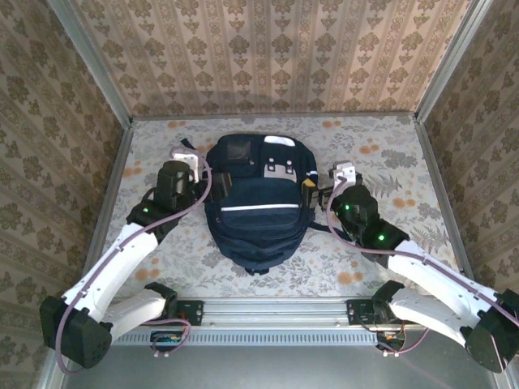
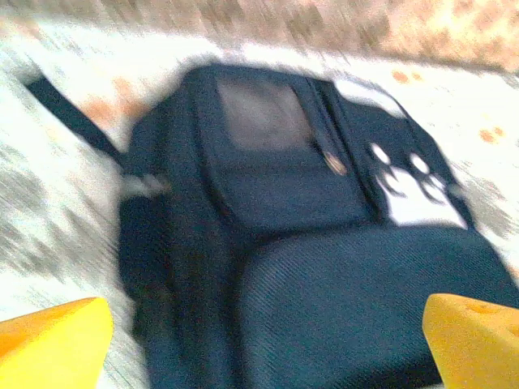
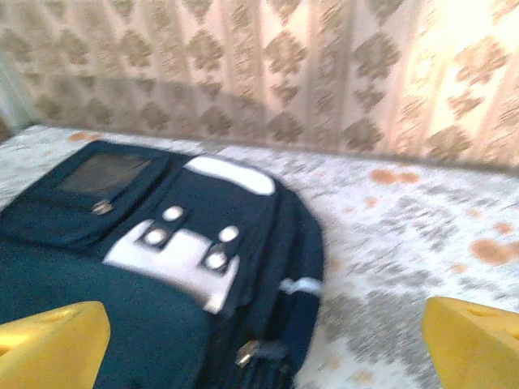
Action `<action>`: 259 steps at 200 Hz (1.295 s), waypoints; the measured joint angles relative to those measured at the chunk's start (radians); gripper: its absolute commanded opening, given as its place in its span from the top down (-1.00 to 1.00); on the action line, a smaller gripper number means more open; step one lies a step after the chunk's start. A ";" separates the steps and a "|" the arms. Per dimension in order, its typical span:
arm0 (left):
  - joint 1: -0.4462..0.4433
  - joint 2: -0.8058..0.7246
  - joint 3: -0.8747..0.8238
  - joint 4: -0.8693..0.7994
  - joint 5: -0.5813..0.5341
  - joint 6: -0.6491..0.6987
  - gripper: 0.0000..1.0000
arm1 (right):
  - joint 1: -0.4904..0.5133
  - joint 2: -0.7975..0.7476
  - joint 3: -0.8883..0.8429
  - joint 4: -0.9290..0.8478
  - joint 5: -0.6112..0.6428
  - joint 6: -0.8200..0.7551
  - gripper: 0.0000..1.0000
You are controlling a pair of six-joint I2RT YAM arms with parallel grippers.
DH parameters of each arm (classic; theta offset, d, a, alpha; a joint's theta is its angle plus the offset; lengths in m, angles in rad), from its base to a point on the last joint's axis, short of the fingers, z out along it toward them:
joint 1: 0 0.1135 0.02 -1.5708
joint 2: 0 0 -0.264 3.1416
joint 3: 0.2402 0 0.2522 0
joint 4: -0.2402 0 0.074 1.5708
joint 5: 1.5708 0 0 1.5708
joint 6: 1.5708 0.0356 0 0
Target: Pack books, pencil case, and school supplies into a backpack
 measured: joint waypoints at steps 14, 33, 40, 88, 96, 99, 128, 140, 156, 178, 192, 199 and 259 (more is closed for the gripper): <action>0.036 0.010 -0.064 0.114 -0.073 0.077 -1.00 | -0.050 0.057 0.024 0.040 0.024 -0.016 -1.00; 0.138 0.082 -0.106 0.214 -0.107 0.165 -1.00 | -0.134 0.131 0.047 0.093 0.051 -0.029 -1.00; 0.183 0.117 -0.110 0.240 -0.111 0.187 -1.00 | -0.162 0.156 0.050 0.113 0.065 -0.037 -1.00; 0.441 0.247 -0.296 0.495 -0.069 0.270 -1.00 | -0.378 0.302 -0.052 0.311 0.042 -0.094 -1.00; 0.451 0.274 -0.341 0.555 -0.051 0.279 -1.00 | -0.413 0.320 -0.106 0.366 0.016 -0.106 -1.00; 0.454 0.285 -0.356 0.576 -0.046 0.283 -1.00 | -0.424 0.327 -0.127 0.381 0.006 -0.108 -1.00; 0.473 0.399 -0.446 0.785 0.037 0.329 -1.00 | -0.510 0.416 -0.281 0.520 -0.060 -0.106 -1.00; 0.479 0.456 -0.469 0.919 0.063 0.340 -1.00 | -0.534 0.466 -0.320 0.618 -0.093 -0.097 -1.00; 0.488 0.525 -0.507 1.069 0.102 0.356 -1.00 | -0.566 0.553 -0.362 0.777 -0.141 -0.083 -1.00; 0.488 0.539 -0.476 1.054 0.151 0.375 -1.00 | -0.595 0.586 -0.376 0.823 -0.177 -0.060 -1.00; 0.486 0.539 -0.444 1.059 0.152 0.376 -1.00 | -0.605 0.586 -0.328 0.787 -0.227 -0.062 -1.00; 0.485 0.539 -0.433 1.061 0.148 0.379 -1.00 | -0.605 0.586 -0.294 0.765 -0.254 -0.068 -1.00; 0.479 0.539 -0.423 1.065 0.135 0.383 -1.00 | -0.592 0.586 -0.238 0.739 -0.344 -0.088 -1.00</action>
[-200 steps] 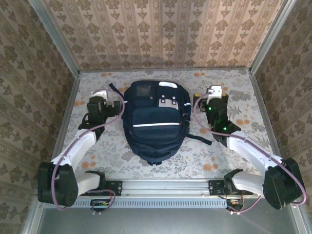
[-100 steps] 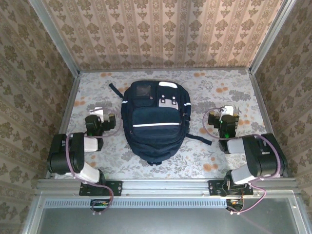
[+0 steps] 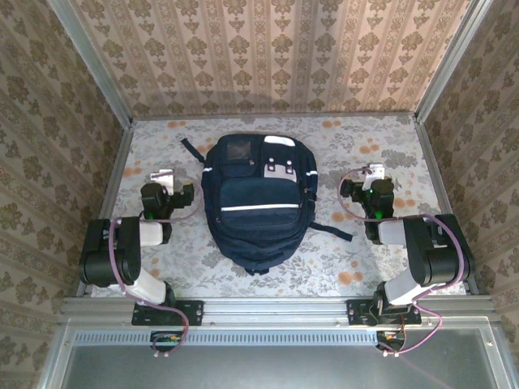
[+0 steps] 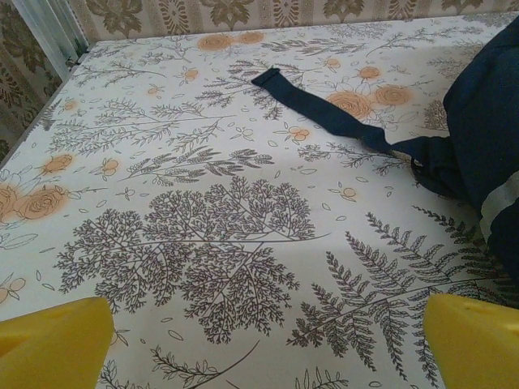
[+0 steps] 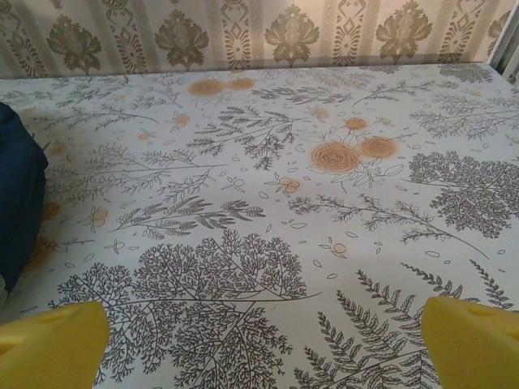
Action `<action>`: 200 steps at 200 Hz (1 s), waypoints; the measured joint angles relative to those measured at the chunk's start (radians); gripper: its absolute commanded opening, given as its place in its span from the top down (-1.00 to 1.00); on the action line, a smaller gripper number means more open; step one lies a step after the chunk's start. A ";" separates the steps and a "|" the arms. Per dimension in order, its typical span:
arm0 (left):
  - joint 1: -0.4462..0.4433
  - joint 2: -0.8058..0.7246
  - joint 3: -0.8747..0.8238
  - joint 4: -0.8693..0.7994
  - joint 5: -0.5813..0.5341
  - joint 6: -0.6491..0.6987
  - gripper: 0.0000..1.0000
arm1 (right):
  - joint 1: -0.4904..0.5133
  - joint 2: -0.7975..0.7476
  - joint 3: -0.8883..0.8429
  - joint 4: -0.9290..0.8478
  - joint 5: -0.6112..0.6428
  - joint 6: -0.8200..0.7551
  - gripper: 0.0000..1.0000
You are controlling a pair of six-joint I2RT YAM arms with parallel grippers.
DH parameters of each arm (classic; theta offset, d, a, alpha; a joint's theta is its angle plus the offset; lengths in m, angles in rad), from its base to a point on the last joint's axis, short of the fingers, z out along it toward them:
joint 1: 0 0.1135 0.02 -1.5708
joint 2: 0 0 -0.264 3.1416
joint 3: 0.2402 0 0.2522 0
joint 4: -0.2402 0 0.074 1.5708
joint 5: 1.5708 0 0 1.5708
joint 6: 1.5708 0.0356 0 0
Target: Pack books, pencil case, and school supplies into a backpack
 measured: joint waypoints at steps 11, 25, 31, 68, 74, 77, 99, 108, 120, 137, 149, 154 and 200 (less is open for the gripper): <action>0.000 0.000 0.000 0.000 -0.001 0.000 -1.00 | 0.000 0.000 0.000 -0.003 -0.006 -0.001 -1.00; 0.000 0.000 0.000 0.000 -0.001 0.000 -1.00 | 0.000 0.000 0.000 -0.005 -0.011 -0.003 -1.00; 0.000 0.000 0.000 0.000 -0.001 0.000 -1.00 | 0.000 0.000 0.000 -0.005 -0.013 -0.004 -1.00; 0.000 0.000 0.000 0.000 -0.001 0.000 -1.00 | 0.000 0.000 0.000 -0.007 -0.017 -0.004 -1.00; 0.000 0.000 0.000 0.000 -0.001 0.000 -1.00 | 0.000 0.000 0.000 -0.007 -0.017 -0.004 -1.00; 0.000 0.000 0.000 0.000 -0.001 0.000 -1.00 | 0.000 0.000 0.000 -0.007 -0.017 -0.005 -1.00; 0.000 0.000 0.000 0.000 -0.001 0.000 -1.00 | 0.002 0.000 0.000 -0.007 -0.017 -0.007 -1.00; 0.000 0.000 0.000 0.000 -0.001 0.000 -1.00 | 0.002 0.000 0.000 -0.007 -0.017 -0.008 -1.00; 0.000 0.000 0.000 0.000 -0.001 0.000 -1.00 | 0.002 0.000 0.000 -0.007 -0.017 -0.007 -1.00; 0.000 0.000 0.000 0.000 -0.001 0.000 -1.00 | 0.002 0.000 0.000 -0.007 -0.017 -0.008 -1.00; 0.000 0.000 0.000 0.000 -0.001 0.000 -1.00 | 0.002 0.000 0.000 -0.007 -0.017 -0.008 -1.00; 0.000 0.000 0.000 0.000 -0.001 0.000 -1.00 | 0.003 0.000 0.000 -0.007 -0.017 -0.008 -1.00; -0.004 0.000 0.000 0.000 -0.005 0.003 -1.00 | 0.006 0.000 0.000 -0.007 -0.017 -0.008 -1.00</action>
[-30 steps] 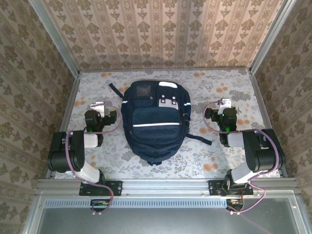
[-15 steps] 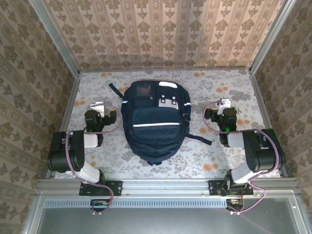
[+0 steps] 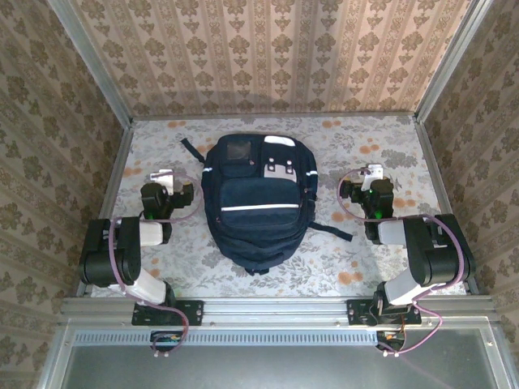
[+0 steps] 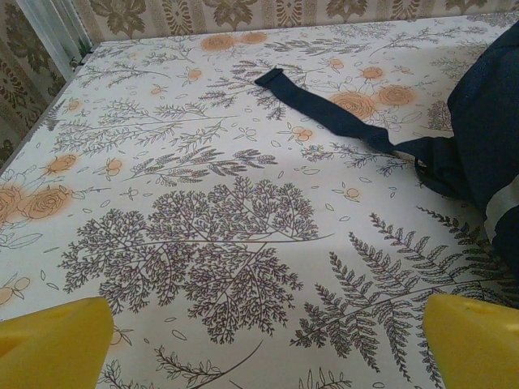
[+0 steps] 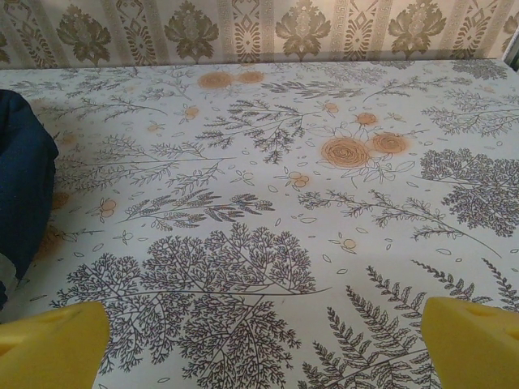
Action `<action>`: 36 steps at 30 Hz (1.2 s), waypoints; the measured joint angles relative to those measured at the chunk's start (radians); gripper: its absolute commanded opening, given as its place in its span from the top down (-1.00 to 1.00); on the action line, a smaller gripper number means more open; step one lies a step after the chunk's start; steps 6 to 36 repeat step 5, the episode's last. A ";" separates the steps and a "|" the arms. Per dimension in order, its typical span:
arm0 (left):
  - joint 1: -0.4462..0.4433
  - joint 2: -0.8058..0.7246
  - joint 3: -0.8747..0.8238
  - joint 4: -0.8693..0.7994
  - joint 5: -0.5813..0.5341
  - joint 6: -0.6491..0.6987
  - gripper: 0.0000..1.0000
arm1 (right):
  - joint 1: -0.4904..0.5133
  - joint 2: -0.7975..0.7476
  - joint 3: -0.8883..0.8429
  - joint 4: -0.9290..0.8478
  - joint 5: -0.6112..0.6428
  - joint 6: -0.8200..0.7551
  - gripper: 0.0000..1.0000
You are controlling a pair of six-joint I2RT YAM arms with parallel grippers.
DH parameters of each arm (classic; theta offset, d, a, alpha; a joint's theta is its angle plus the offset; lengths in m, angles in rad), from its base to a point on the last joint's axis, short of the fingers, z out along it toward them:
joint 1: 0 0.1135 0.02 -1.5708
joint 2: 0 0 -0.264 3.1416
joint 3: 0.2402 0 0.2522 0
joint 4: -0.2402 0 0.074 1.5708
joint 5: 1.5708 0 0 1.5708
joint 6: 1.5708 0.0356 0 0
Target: Pack books, pencil case, and school supplies into a backpack
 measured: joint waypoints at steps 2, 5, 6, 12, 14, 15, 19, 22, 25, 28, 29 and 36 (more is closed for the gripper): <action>-0.002 0.000 0.000 0.000 0.000 0.003 -1.00 | 0.000 0.000 0.000 0.000 0.000 0.000 -1.00; -0.002 0.000 0.000 0.000 0.000 0.004 -1.00 | 0.000 0.000 0.000 0.000 0.000 0.000 -1.00; -0.002 0.000 0.000 0.000 0.000 0.004 -1.00 | 0.000 0.000 0.000 0.000 0.000 0.000 -1.00; -0.002 0.000 0.000 0.000 0.000 0.004 -1.00 | 0.000 0.000 0.000 0.000 0.000 0.000 -1.00; -0.002 0.000 0.000 0.000 0.000 0.004 -1.00 | 0.000 0.000 0.000 0.000 0.000 0.000 -1.00; -0.002 0.000 0.000 0.000 0.000 0.004 -1.00 | 0.000 0.000 0.000 0.000 0.000 0.000 -1.00; -0.002 0.000 0.000 0.000 0.000 0.004 -1.00 | 0.000 0.000 0.000 0.000 0.000 0.000 -1.00; -0.002 0.000 0.000 0.000 0.000 0.004 -1.00 | 0.000 0.000 0.000 0.000 0.000 0.000 -1.00; -0.002 0.000 0.000 0.000 0.000 0.004 -1.00 | 0.000 0.000 0.000 0.000 0.000 0.000 -1.00; -0.002 0.000 0.000 0.000 0.000 0.004 -1.00 | 0.000 0.000 0.000 0.000 0.000 0.000 -1.00; -0.002 0.000 0.000 0.000 0.000 0.004 -1.00 | 0.000 0.000 0.000 0.000 0.000 0.000 -1.00; -0.002 0.000 0.000 0.000 0.000 0.004 -1.00 | 0.000 0.000 0.000 0.000 0.000 0.000 -1.00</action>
